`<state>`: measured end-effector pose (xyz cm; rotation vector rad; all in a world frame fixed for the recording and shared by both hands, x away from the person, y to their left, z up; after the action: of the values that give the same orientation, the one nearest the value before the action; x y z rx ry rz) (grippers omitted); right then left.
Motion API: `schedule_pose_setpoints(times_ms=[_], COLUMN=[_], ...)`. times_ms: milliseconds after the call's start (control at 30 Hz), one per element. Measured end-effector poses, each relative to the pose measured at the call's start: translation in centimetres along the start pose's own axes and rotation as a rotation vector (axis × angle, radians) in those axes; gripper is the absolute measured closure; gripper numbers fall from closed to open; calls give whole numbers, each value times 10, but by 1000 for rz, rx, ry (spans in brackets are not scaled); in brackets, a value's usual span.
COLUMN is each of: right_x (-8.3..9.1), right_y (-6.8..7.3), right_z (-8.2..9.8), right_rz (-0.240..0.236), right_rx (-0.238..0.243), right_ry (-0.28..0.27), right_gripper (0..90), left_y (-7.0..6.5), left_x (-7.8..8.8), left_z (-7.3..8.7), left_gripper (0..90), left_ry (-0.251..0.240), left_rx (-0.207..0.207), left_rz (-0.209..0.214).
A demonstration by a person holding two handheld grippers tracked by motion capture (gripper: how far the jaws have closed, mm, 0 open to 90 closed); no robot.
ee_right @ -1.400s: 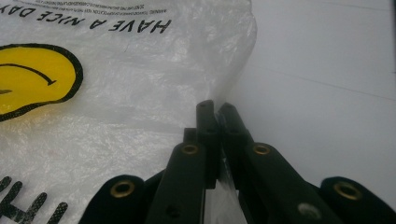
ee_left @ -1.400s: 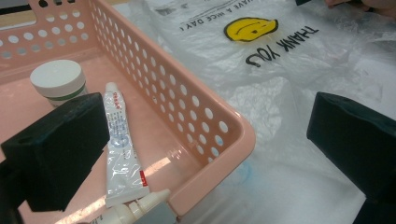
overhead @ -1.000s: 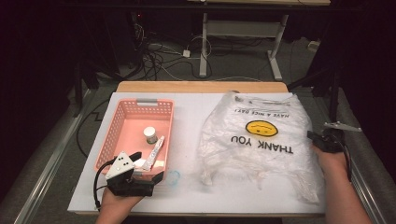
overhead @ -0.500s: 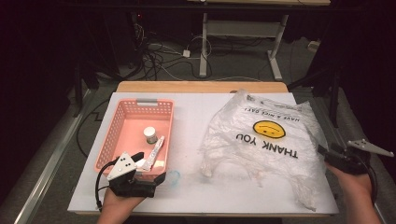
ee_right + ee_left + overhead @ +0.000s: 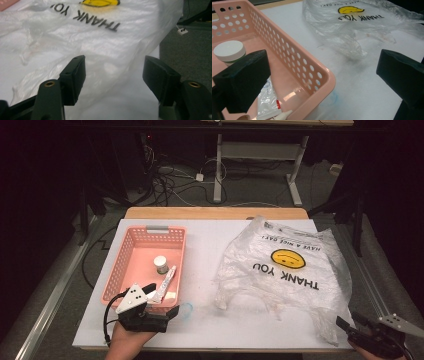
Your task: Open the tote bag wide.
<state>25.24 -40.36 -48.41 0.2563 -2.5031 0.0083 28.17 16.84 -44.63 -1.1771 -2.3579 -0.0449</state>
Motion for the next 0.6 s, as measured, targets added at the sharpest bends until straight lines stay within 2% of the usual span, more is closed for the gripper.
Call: schedule_pose_setpoints(times_ms=[67, 133, 167, 233, 267, 300, 333, 367, 433, 467, 500, 533, 567, 600], right_x=[-2, -3, -6, -8, -8, -10, -10, -11, -12, -14, -14, -16, -16, -18], right_y=[2, 3, 7, 11, 11, 18, 18, 28, 33, 46, 46, 56, 56, 69], right_z=[6, 10, 12, 14, 14, 14, 14, 12, 11, 9, 9, 7, 7, 5], right_rz=[-14, -26, -40, -42, -42, -56, -56, -61, -67, -70, -70, -85, -85, -90], right_rx=[-2, 5, 9, 40, 40, 74, 74, 113, 131, 173, 173, 196, 196, 229], right_ry=[23, 42, 64, 83, 83, 86, 86, 92, 94, 97, 97, 96, 96, 101], right_gripper=[447, 566, 668, 796, 796, 876, 876, 883, 882, 879, 879, 865, 865, 855], left_y=[0, -1, -1, -1, -1, -1, -1, -1, 0, 0, 0, 0, 0, 1], left_x=[-1, -2, -2, -2, -2, -2, -2, -2, -1, -1, -1, 0, 0, 0], left_z=[0, 0, -1, -1, -1, -1, 0, 0, 0, 0, -1, -1, -1, -1], left_gripper=[0, 0, 0, 0, 0, 0, 0, 0, 0, 0, 0, 0, 0, 0], left_ry=[2, 3, 3, 3, 1, 1, 1, 0, -2, -6, -11, -16, -24, -34], left_rx=[-1, -3, -4, -5, -4, -3, -3, -3, -2, 1, 4, 7, 9, 13], left_rz=[2, 5, 6, 7, 8, 8, 8, 8, 7, 6, 6, 8, 8, 10])
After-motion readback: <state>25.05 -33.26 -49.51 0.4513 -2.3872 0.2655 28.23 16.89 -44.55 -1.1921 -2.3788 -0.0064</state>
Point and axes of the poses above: each handheld gripper's, and its own axes: x roughly backward along the jaws, z roughly out of its underside, y roughly to its left, the point moved 4 cm from there along -x, roughly forward along the jaws, and after that the axes turned 8 degrees about z, right-handed, at the moved point
